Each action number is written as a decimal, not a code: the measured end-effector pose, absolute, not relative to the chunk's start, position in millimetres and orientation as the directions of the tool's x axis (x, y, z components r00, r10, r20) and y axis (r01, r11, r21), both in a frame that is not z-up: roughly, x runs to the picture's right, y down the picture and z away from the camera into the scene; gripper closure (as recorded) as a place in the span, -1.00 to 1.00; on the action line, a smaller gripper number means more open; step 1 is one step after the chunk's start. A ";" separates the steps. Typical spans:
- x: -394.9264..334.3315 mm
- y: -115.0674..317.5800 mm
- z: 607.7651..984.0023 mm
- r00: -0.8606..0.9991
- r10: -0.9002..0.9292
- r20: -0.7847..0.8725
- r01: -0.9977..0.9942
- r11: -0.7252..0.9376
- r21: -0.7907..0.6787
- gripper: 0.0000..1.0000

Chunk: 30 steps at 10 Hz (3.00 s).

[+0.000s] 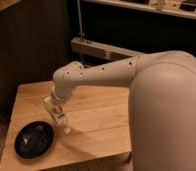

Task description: Place the bottle in the ceramic bowl

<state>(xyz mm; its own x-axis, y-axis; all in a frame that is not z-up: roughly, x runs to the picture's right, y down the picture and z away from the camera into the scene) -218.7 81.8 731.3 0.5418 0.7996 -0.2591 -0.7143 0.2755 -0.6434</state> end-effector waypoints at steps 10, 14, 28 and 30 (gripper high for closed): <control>-367.6 124.8 702.3 0.726 0.686 -0.056 -0.399 0.353 -0.847 0.73; -372.8 128.0 703.4 0.731 0.681 -0.037 -0.365 0.345 -0.865 0.73; -426.5 150.2 705.9 0.867 0.498 -0.007 -0.225 0.380 -0.897 -0.11; -451.6 166.1 709.0 0.916 0.402 -0.002 -0.172 0.389 -0.905 -0.41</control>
<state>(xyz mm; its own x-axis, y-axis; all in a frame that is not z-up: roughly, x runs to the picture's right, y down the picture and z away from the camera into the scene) -451.6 166.1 709.0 0.9156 0.4021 -0.0015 -0.1724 0.3891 -0.9049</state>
